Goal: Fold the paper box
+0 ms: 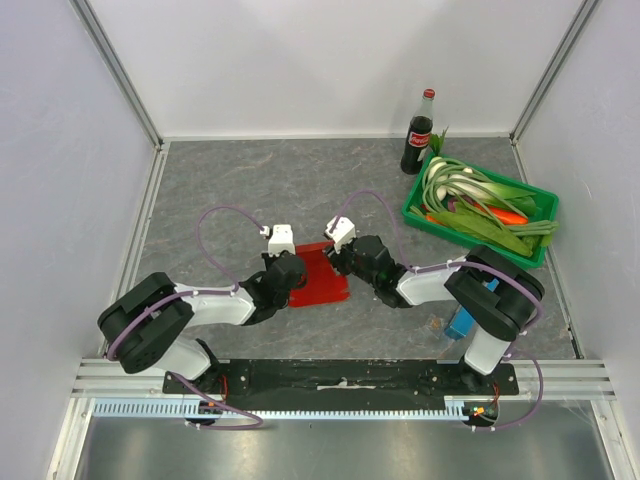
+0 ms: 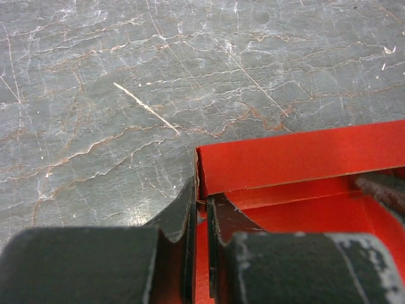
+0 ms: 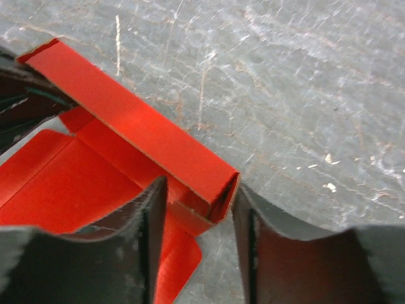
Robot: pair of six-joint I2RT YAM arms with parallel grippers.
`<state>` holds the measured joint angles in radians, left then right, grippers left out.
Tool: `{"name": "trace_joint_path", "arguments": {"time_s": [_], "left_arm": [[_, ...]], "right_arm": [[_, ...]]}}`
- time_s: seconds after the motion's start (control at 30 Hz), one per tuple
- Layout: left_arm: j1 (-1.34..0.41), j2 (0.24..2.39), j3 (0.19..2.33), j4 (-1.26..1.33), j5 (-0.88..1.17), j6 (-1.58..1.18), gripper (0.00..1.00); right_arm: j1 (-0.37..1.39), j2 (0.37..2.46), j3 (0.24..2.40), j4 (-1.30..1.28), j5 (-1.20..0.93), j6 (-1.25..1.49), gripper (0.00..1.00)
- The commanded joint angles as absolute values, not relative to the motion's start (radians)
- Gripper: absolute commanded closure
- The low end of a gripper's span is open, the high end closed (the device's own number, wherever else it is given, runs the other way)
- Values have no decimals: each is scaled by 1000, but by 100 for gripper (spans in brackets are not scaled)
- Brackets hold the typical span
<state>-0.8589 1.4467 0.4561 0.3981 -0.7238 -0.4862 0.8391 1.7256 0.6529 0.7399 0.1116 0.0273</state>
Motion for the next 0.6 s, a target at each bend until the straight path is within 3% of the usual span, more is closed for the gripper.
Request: {"name": "trace_joint_path", "arguments": {"time_s": [0.0,0.03,0.13,0.3,0.43,0.57], "left_arm": [[-865,1477,483,379,-727,-515,98],[-865,1477,483,380,-727,-509,98],[-864,1470,472,382,-730,-508,98],[-864,1470,457,393,-726,-506,98],[-864,1466,451,396,-722,-503,98],[-864,1466,448,399,-726,-499,98]], "right_arm": [[853,1700,690,691,2,51,44],[848,1689,699,655,-74,67,37],[809,1641,704,571,-234,107,29],[703,1511,628,560,-415,182,21],[605,1415,557,566,-426,258,18],[528,1335,534,447,-186,284,20]]}}
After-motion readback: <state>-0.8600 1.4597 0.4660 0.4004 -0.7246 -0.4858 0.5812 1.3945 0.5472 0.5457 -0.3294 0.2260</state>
